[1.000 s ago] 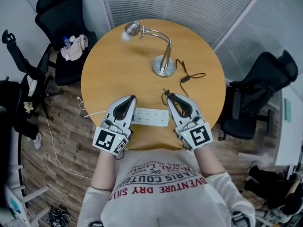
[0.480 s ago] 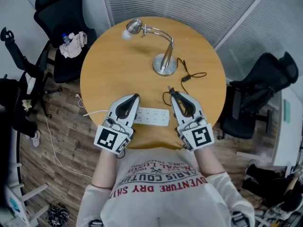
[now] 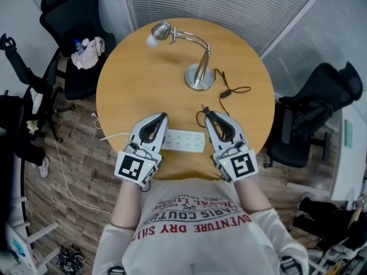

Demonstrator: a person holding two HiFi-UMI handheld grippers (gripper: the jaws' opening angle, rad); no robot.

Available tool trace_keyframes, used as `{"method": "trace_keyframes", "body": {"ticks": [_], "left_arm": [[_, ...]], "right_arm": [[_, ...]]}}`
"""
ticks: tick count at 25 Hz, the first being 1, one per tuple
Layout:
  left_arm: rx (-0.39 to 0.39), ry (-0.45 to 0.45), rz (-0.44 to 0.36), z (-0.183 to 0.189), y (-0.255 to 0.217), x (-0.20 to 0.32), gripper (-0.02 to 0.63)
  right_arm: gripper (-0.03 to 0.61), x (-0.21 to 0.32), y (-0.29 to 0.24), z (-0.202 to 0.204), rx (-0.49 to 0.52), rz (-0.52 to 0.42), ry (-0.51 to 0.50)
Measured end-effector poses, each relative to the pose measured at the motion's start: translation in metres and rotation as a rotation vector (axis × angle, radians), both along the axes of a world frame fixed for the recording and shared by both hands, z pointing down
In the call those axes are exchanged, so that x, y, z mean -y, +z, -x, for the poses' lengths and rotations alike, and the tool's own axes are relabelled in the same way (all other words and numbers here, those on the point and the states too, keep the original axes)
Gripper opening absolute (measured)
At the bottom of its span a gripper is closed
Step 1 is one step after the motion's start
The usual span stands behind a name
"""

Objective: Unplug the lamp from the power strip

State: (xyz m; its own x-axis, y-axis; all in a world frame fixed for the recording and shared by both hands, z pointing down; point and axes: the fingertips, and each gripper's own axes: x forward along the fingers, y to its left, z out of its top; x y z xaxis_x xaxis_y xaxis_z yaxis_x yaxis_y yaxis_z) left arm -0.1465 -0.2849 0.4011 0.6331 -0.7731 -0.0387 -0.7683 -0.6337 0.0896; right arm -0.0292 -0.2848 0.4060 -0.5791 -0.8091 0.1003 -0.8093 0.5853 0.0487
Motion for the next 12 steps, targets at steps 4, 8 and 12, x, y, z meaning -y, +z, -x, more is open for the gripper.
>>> {"method": "trace_keyframes", "body": {"ticks": [4,8,12], "left_arm": [[0.029,-0.01,0.007,0.0005,0.0027,0.0015,0.029],[0.058,-0.016,0.011,-0.0004,0.0075,0.0028,0.029],[0.061,-0.016,0.011,-0.0022,0.0103,0.0048,0.029]], "right_arm": [[0.074,-0.0003,0.0014,0.0033,0.011,-0.005,-0.013],[0.074,-0.0011,0.0043,0.0063,0.019,-0.014,-0.032],[0.074,0.0007,0.0091,0.0056,0.014,-0.007,-0.03]]}}
